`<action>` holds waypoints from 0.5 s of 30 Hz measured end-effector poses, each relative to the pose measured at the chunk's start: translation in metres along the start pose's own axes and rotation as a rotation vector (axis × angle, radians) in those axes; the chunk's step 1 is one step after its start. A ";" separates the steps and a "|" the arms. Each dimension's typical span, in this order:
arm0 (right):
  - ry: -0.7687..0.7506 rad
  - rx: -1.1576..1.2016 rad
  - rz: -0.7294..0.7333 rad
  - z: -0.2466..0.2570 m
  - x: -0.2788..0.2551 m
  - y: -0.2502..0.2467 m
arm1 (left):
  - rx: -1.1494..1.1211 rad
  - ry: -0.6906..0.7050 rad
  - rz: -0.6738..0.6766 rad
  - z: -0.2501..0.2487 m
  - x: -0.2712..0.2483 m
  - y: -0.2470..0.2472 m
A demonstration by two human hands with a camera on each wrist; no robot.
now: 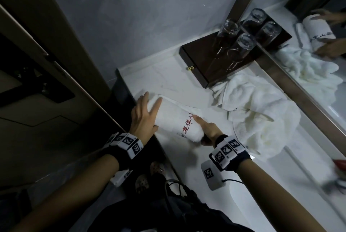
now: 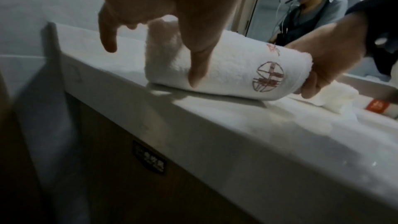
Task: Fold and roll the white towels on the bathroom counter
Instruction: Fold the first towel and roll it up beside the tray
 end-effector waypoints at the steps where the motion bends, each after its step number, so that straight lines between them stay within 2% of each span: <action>1: 0.027 0.099 0.019 -0.003 -0.001 0.004 | -0.041 -0.065 -0.065 0.003 0.000 -0.005; 3: 0.069 0.270 0.048 -0.006 -0.005 0.011 | -0.185 -0.206 -0.170 0.011 -0.004 -0.010; 7: 0.084 0.363 0.081 -0.005 -0.011 0.018 | -0.665 -0.443 -0.119 0.024 -0.006 0.009; 10: 0.111 0.430 0.180 -0.004 -0.020 0.033 | -0.921 -0.523 -0.116 0.020 -0.001 0.015; 13: 0.135 0.372 0.282 -0.008 -0.032 0.053 | -1.247 -0.634 0.036 0.004 -0.003 0.038; 15: 0.104 0.162 0.279 -0.011 -0.034 0.055 | -1.260 -0.655 0.140 -0.004 -0.008 0.048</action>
Point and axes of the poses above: each hand's wrist, its own x-axis towards the middle knuckle, its own y-axis out of the palm, z = x × y, the point moved 10 cm from there along x, towards the middle knuckle, and after that the axes turned 7 degrees about -x, right-handed, at the moved point
